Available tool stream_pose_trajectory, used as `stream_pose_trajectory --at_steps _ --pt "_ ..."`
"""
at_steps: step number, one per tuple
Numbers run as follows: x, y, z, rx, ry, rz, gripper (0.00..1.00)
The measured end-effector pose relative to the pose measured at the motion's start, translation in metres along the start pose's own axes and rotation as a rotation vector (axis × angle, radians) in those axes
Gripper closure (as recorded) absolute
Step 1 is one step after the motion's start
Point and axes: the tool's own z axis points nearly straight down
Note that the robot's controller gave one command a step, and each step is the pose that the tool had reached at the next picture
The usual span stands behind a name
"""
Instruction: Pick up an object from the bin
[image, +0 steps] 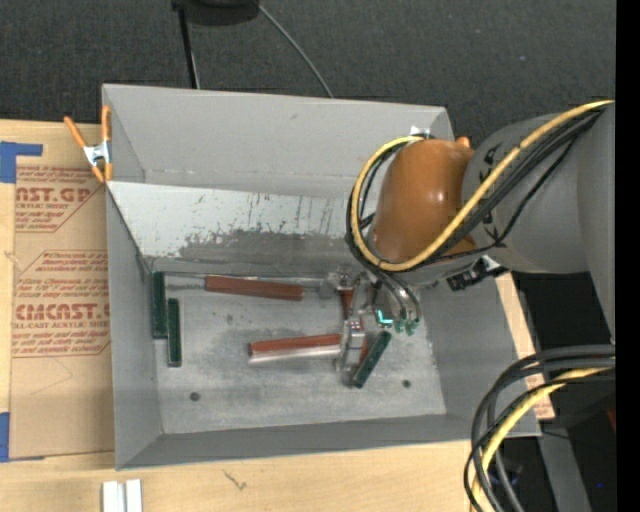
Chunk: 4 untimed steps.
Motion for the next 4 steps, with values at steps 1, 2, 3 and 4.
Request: stream_pose_trajectory --at_steps 1,2,3,4 --pt "-0.001 0.000 -0.002 0.000 -0.003 0.000 0.00" --pt "-0.022 0.055 0.068 -0.003 -0.005 0.249 1.00" --pt "-0.021 0.054 0.069 -0.001 -0.004 0.249 0.00" --pt "-0.022 0.054 0.069 -0.001 -0.009 0.250 1.00"
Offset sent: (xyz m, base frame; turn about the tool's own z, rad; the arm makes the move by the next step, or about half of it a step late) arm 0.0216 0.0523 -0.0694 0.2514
